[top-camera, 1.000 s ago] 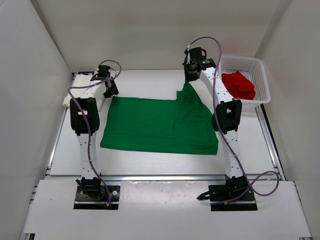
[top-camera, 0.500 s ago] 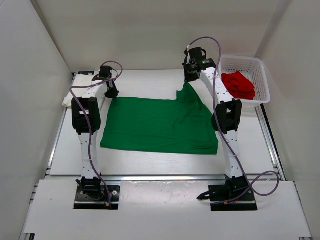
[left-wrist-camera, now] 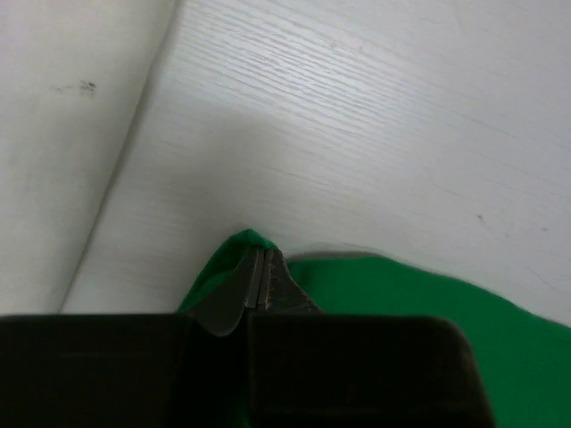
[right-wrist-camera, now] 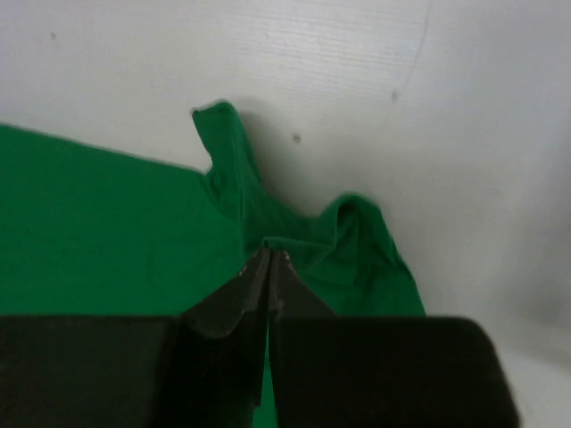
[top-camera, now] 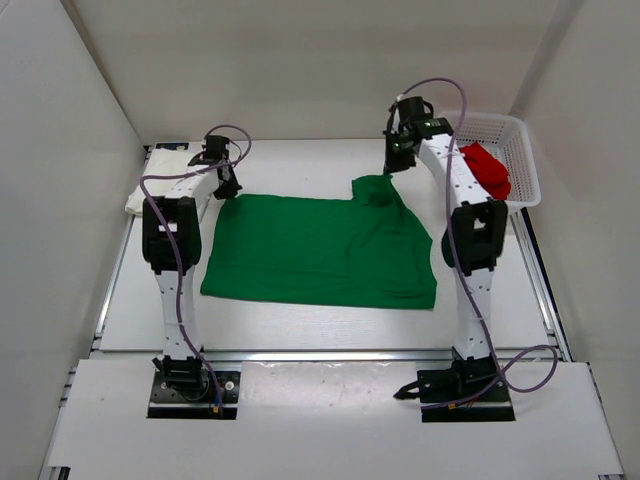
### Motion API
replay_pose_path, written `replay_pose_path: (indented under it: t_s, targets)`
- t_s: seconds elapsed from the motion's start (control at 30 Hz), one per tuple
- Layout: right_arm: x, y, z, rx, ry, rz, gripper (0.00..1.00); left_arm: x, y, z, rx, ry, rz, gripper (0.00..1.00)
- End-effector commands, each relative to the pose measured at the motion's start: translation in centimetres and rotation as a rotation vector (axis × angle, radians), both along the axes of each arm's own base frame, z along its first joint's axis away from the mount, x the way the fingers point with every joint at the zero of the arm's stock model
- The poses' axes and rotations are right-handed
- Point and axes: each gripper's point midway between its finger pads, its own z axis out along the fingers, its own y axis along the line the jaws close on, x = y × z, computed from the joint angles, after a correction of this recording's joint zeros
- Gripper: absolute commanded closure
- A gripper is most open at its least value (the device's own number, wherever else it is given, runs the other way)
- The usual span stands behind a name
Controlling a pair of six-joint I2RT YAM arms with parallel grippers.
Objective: Fold and stack the t-shirts
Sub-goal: Fold the other side of the tshirt into a rectangle
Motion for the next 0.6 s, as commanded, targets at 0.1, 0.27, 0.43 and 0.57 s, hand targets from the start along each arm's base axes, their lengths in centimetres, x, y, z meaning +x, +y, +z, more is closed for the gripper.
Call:
replay_pose_path:
  t_s: [0.1, 0.27, 0.43, 0.57]
  targets:
    - [-6.4, -1.9, 4.3, 0.151, -0.117, -0.074, 1.0, 0.6, -1.3, 8.1, -0.04, -0.199, -0.022, 1.0]
    - [-12.2, -5.4, 1.0, 0.164, -0.072, -0.153, 1.0, -1.2, -0.6, 8.0, -0.087, -0.201, -0.001, 1.0]
    - [-15.6, -5.3, 0.2, 0.227, -0.103, -0.162, 1.0, -3.7, 1.1, 9.9, -0.094, -0.258, 0.022, 1.0]
    - [-18.0, -5.8, 0.5, 0.269, -0.127, -0.17, 1.0, -5.7, 1.9, 10.7, -0.086, -0.275, 0.023, 1.0]
